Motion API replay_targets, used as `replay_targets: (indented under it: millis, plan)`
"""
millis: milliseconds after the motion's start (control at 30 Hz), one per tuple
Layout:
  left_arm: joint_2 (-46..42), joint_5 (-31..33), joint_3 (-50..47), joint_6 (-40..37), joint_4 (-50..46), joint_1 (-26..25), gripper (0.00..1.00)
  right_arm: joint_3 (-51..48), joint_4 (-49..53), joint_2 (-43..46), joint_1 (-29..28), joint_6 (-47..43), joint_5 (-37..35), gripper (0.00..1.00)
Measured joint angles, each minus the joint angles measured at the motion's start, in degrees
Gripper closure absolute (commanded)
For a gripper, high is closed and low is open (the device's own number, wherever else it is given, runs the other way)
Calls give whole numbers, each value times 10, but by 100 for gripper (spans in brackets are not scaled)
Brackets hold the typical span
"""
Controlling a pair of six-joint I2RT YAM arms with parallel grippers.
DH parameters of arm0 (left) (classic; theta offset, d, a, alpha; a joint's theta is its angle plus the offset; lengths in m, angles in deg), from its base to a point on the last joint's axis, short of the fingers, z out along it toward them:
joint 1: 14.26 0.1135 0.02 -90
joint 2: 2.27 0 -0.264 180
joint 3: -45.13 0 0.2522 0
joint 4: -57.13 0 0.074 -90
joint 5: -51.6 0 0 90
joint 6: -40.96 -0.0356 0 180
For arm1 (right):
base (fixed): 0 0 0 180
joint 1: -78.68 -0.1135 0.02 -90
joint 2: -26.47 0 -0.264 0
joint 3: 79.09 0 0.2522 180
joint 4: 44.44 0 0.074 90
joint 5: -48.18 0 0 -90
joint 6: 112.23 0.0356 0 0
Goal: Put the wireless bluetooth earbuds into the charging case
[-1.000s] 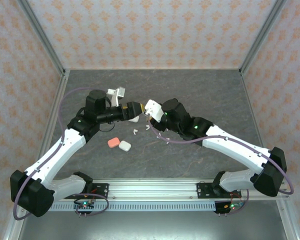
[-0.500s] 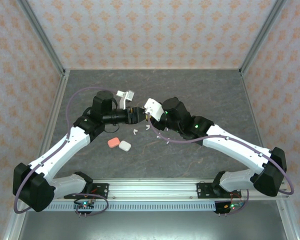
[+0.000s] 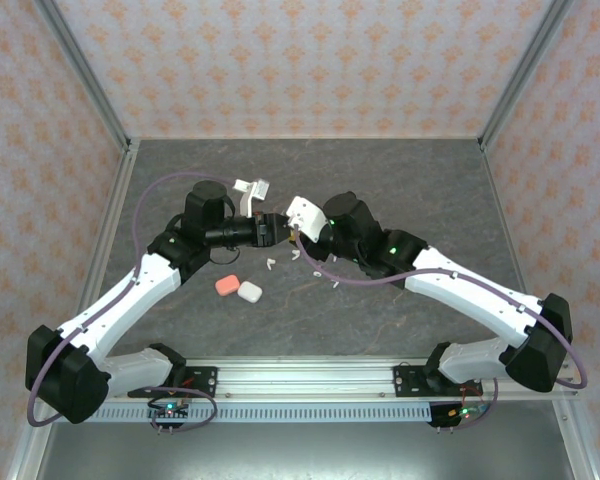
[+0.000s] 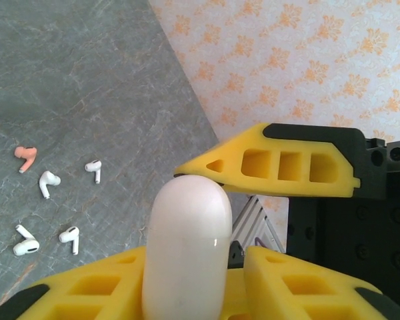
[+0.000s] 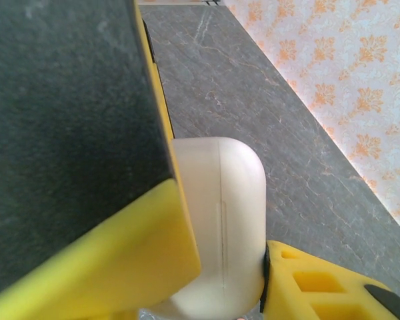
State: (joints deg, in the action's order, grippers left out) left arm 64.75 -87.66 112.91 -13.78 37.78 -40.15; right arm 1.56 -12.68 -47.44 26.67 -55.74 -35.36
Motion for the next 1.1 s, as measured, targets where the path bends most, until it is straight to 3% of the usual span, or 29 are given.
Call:
replay_targets:
  millis: [100,367,567,800,933,1100]
  plan:
    - [0,4,0,-6,-2,1,69,7,7,-5,0,0,0,58]
    - [0,6,0,-16,-10,0,80,22,33,-20,9,14,21,28]
    - [0,31,0,-23,5,-4,94,22,68,-11,37,38,74,8]
    - [-1,95,-41,-48,113,-13,100,-24,66,87,158,110,215,6]
    - [-3,127,-68,-88,173,-28,100,-80,-3,127,237,186,303,7]
    - [-14,151,-83,-151,241,-59,100,-138,-115,129,280,286,370,8]
